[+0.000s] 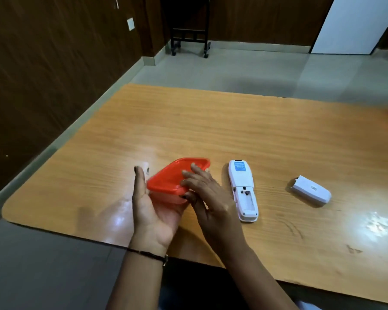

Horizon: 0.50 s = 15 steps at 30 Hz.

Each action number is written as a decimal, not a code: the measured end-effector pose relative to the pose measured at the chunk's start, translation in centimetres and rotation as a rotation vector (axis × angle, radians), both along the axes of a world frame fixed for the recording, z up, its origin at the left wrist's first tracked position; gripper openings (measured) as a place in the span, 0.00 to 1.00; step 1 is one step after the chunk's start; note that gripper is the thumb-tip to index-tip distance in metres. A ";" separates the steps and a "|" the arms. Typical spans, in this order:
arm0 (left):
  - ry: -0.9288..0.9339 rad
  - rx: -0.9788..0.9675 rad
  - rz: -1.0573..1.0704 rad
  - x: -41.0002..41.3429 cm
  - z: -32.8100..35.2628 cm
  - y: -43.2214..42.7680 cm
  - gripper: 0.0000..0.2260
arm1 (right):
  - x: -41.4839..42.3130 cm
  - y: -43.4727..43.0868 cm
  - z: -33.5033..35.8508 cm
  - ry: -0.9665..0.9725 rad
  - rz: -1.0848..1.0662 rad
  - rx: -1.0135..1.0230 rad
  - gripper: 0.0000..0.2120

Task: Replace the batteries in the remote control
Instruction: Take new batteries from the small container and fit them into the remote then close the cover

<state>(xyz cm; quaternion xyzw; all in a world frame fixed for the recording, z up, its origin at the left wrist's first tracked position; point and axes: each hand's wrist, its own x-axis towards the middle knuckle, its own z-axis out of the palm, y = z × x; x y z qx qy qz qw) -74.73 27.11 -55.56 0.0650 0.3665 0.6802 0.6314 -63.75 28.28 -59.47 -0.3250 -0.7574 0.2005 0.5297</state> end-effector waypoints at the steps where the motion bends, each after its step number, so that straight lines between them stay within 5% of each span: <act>1: -0.053 -0.005 0.009 -0.2 -0.2 -0.2 0.28 | -0.5 -0.3 0.0 0.013 0.006 0.011 0.11; 6: -0.142 0.000 -0.013 -1.1 0.2 -0.7 0.37 | -1.8 -0.8 0.3 0.011 0.010 0.053 0.07; 11: -0.116 -0.067 0.140 -2.3 -0.3 -0.5 0.22 | -3.1 -0.9 0.2 -0.058 0.018 0.003 0.08; 15: -0.107 -0.058 0.226 -2.7 -0.7 0.0 0.18 | -3.7 -0.8 0.7 0.028 0.006 -0.148 0.07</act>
